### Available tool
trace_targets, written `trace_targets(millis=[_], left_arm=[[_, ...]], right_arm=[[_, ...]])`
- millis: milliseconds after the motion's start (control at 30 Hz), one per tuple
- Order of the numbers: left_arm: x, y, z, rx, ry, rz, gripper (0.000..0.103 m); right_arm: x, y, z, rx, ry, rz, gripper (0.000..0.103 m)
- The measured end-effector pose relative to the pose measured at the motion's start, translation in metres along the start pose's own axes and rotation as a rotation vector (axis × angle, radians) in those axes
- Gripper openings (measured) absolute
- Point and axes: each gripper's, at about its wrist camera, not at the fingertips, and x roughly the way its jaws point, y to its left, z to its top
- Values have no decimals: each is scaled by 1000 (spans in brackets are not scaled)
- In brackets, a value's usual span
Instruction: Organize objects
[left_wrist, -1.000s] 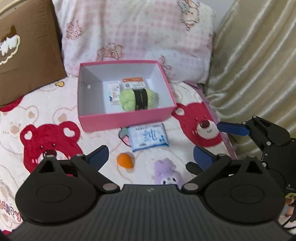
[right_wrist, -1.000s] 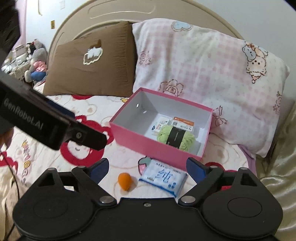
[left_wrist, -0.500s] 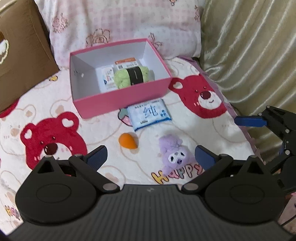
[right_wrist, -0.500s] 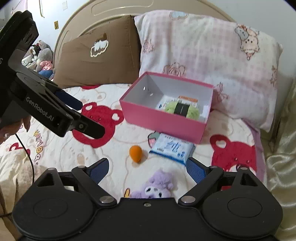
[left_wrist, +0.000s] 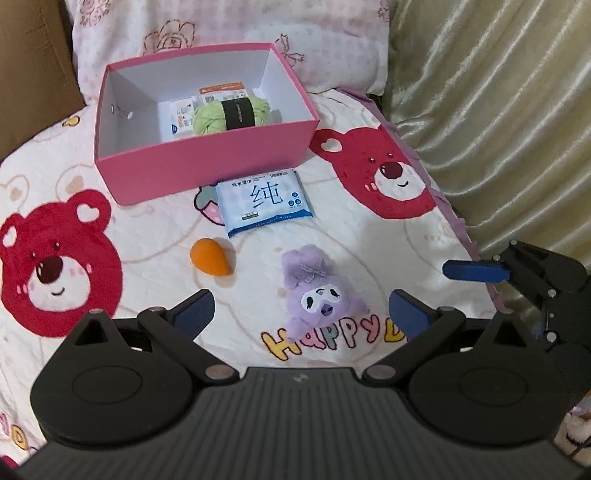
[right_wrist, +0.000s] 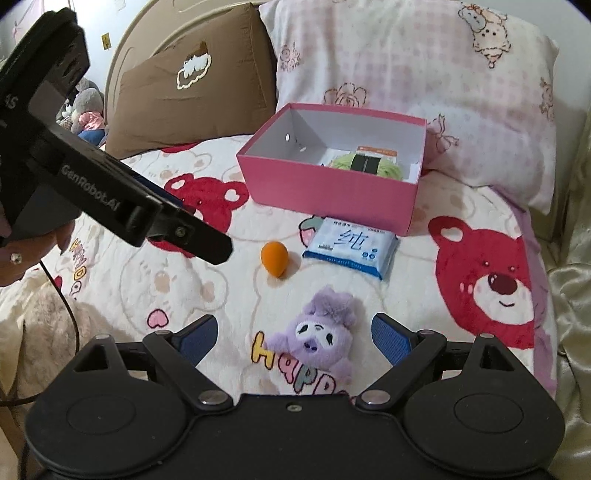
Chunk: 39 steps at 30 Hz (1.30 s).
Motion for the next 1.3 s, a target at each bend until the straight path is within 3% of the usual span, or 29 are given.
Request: trace_targets(millis=[233,400,567,900,1100,1300], left_arm=[[20,7,-19,-95,-30,-38,102],[35,10,-27,-159,-51,-27,102],[45,10,-34,-145,-86,25,102],[68,16,-55,-201,-64,7,99],[74,7,-61,-146,-54,5,99],[77,9,-63,-155,-77,-19,99]], right_arm=[[17,0,-9,6,3,20,93],[31,-3,-14,-6,-75,-54,92],[46,-14,-18,21,-67,-49,92],[68,-16,-35,-63,-53,-79,92],[79,-20,-47,-39,-35,-32,92],[90,-18,-56,-21,-15,12,92]])
